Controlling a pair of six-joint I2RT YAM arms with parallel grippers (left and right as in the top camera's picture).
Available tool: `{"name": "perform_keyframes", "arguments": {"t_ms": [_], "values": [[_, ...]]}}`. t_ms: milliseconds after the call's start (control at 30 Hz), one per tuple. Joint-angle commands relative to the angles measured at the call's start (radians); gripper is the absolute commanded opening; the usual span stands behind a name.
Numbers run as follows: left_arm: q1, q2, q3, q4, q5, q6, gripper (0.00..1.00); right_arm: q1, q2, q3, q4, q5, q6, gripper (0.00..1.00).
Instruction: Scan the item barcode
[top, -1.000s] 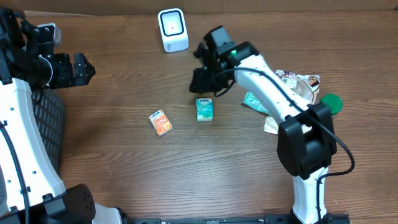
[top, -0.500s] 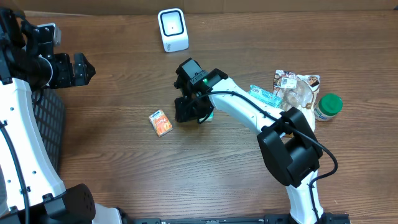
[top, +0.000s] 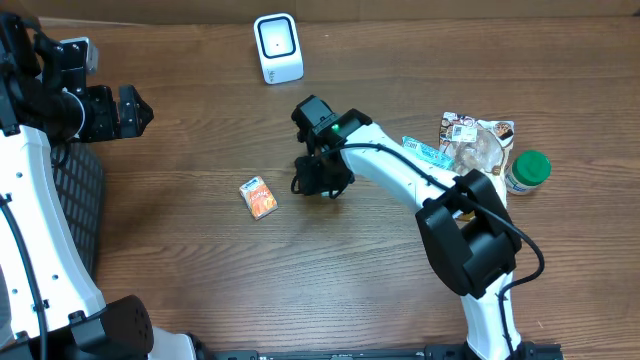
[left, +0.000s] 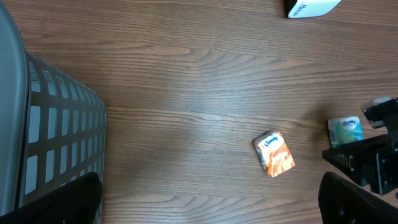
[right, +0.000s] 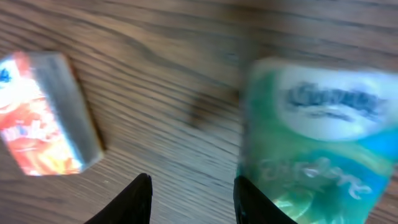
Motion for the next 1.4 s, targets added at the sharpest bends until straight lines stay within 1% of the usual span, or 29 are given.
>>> {"name": "perform_keyframes", "arguments": {"t_ms": [0, 100, 200, 367, 467, 600, 667, 833, 1067, 1133, 1267, 1367], "values": [[-0.007, -0.002, 0.010, 0.001, 0.001, 0.018, 1.00, -0.049, -0.003, 0.015, -0.038, 0.019, -0.023, 0.40], [-0.007, -0.002, 0.010, 0.002, 0.001, 0.018, 1.00, -0.093, -0.035, 0.044, -0.080, -0.010, -0.071, 0.39], [-0.007, -0.002, 0.010, 0.002, 0.001, 0.018, 1.00, -0.131, -0.090, 0.062, -0.104, -0.017, -0.071, 0.41], [-0.007, -0.002, 0.010, 0.002, 0.001, 0.018, 0.99, -0.211, -0.208, 0.064, -0.146, -0.053, -0.068, 0.48], [-0.007, -0.002, 0.010, 0.002, 0.001, 0.018, 1.00, -0.268, -0.239, 0.064, -0.180, -0.094, -0.048, 0.49], [-0.007, -0.002, 0.010, 0.002, 0.001, 0.018, 1.00, -0.331, -0.230, 0.047, -0.208, -0.113, 0.000, 0.49], [-0.007, -0.002, 0.010, 0.002, 0.001, 0.018, 0.99, -0.349, -0.224, 0.021, -0.203, -0.122, 0.029, 0.51], [-0.007, -0.002, 0.010, 0.002, 0.001, 0.018, 1.00, -0.357, -0.221, -0.084, -0.112, -0.176, 0.053, 0.52], [-0.007, -0.002, 0.010, 0.002, 0.001, 0.018, 1.00, -0.355, -0.219, -0.241, 0.064, -0.213, 0.179, 0.51], [-0.007, -0.002, 0.010, 0.002, 0.001, 0.018, 1.00, -0.351, -0.219, -0.280, 0.117, -0.237, 0.182, 0.51], [-0.005, -0.002, 0.010, 0.002, 0.001, 0.018, 0.99, -0.339, -0.217, -0.336, 0.212, -0.236, 0.194, 0.42], [-0.006, -0.002, 0.010, 0.002, 0.001, 0.018, 0.99, -0.332, -0.217, -0.366, 0.267, -0.199, 0.232, 0.41]]}}
